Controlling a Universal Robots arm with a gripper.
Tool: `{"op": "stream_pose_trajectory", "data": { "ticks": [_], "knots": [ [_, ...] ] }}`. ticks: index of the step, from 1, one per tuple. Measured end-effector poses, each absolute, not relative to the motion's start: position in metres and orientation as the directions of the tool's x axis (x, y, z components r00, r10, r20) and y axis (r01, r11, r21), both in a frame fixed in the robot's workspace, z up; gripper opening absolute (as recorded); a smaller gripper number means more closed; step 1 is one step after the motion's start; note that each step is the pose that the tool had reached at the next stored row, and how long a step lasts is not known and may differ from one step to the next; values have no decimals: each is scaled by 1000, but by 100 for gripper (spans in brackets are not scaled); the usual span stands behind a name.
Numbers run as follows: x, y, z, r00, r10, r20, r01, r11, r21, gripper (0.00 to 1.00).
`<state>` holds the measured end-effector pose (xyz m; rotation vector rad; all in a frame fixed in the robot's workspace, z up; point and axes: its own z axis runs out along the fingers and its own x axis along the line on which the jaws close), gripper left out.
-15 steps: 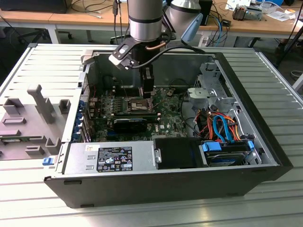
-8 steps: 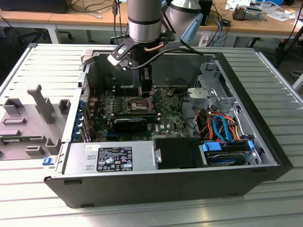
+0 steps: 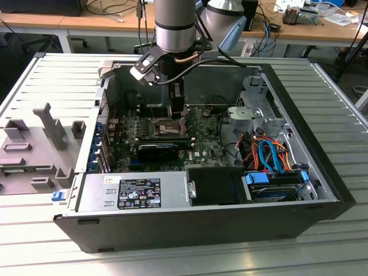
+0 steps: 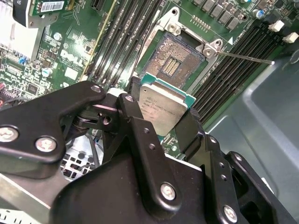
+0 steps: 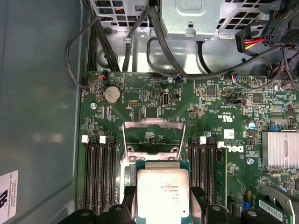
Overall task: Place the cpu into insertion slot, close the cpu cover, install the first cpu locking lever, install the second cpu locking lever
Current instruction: 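Place the cpu into insertion slot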
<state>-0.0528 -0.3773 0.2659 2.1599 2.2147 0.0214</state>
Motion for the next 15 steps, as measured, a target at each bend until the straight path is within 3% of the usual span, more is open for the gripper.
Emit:
{"op": "stream_pose_trajectory", "data": {
  "ticks": [15],
  "knots": [
    [-58, -374, 259, -25, 999, -25, 999, 26, 43, 54]
  ]
}}
